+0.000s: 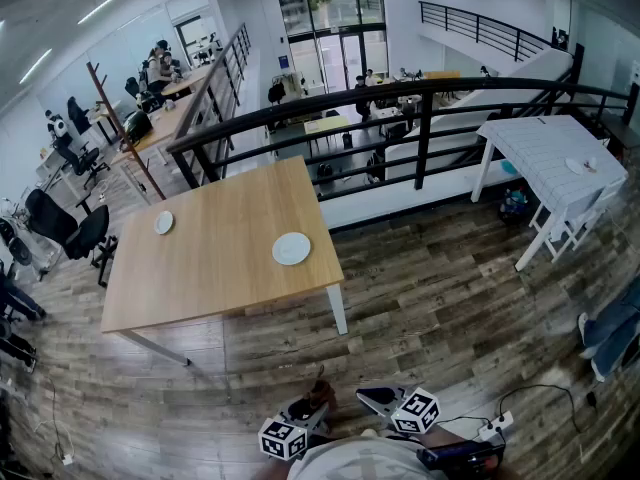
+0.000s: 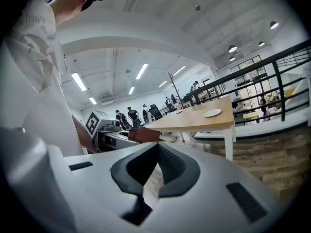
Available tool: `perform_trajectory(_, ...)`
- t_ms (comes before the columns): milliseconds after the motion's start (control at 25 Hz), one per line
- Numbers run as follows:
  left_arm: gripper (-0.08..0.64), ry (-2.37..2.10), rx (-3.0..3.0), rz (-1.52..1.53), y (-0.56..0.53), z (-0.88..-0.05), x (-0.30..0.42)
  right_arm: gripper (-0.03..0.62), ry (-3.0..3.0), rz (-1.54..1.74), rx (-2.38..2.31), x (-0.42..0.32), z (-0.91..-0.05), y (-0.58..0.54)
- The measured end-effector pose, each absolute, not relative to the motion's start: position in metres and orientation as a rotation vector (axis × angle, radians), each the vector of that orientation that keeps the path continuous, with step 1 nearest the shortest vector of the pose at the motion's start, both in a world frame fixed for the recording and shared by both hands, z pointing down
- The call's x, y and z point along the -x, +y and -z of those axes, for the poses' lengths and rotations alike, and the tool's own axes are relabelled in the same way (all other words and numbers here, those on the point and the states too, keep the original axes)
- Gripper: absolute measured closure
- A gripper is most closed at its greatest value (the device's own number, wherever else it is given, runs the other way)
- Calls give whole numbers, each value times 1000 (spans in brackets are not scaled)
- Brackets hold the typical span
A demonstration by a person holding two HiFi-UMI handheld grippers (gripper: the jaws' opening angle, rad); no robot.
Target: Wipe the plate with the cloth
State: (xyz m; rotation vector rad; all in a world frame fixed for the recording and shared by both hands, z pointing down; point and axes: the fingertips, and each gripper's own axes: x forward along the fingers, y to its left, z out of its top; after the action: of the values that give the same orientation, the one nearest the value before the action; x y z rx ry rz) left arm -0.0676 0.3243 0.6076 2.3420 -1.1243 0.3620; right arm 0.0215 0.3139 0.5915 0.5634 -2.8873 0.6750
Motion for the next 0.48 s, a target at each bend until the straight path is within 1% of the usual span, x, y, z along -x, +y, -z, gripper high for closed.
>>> perform_trajectory(160, 391, -1118, -2345, -364, 329, -605, 58, 580, -2926, -731, -597, -35, -582, 316)
perform_trajectory(480, 391, -1088, -2381, -394, 327, -604, 37, 580, -2920, -711, -645, -56, -585, 316)
